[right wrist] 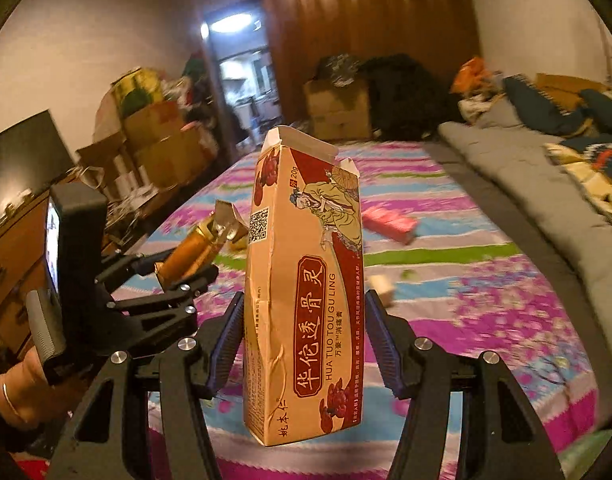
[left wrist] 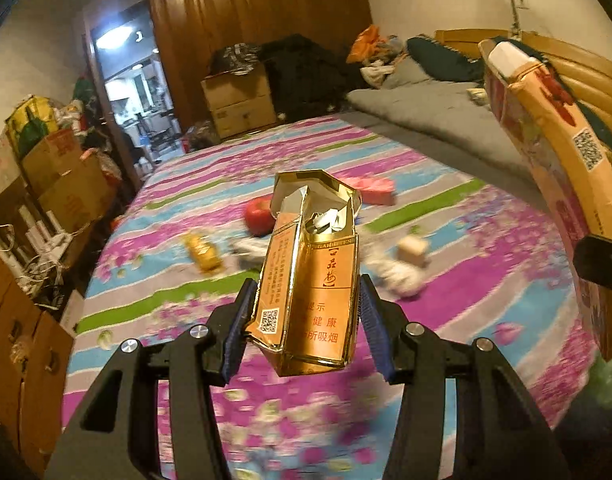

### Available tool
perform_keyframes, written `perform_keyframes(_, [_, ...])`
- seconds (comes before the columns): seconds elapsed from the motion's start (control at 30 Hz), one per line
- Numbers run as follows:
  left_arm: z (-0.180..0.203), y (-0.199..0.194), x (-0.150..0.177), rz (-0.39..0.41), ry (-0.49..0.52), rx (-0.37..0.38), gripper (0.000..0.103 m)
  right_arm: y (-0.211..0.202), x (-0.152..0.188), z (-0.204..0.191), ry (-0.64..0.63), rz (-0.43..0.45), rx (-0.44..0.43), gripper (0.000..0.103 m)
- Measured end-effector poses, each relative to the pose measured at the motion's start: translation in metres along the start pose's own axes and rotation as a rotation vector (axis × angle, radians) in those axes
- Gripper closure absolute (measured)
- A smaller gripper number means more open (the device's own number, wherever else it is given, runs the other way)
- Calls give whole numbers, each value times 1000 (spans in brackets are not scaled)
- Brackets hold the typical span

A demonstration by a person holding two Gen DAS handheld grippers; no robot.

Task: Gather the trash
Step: 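Carry the gold box and tan medicine box with both grippers over the bin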

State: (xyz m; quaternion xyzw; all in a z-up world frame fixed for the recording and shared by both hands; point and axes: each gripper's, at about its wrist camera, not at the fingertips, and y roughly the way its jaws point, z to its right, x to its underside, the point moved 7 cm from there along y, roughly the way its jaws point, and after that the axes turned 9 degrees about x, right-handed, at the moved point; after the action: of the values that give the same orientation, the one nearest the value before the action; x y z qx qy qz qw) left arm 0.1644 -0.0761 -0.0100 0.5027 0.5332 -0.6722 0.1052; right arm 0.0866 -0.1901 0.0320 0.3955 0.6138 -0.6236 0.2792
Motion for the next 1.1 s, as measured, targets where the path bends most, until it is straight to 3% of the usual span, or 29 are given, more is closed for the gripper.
perform_keyframes(0.37, [139,-12,-48,52,116,196,54,-116,16,126,143,90,257,43])
perform_keyframes(0.6, [239,-18,-64,68,232,336,54,-191,47,220,265,115,434,43])
perform_keyframes(0.87, [332,-26,-69,82,352,443,54,-252,92,301,372,111,595,43])
perform_keyframes(1.1, [404,-26,-51,45,457,534,54,-282,131,337,443,60,683,43])
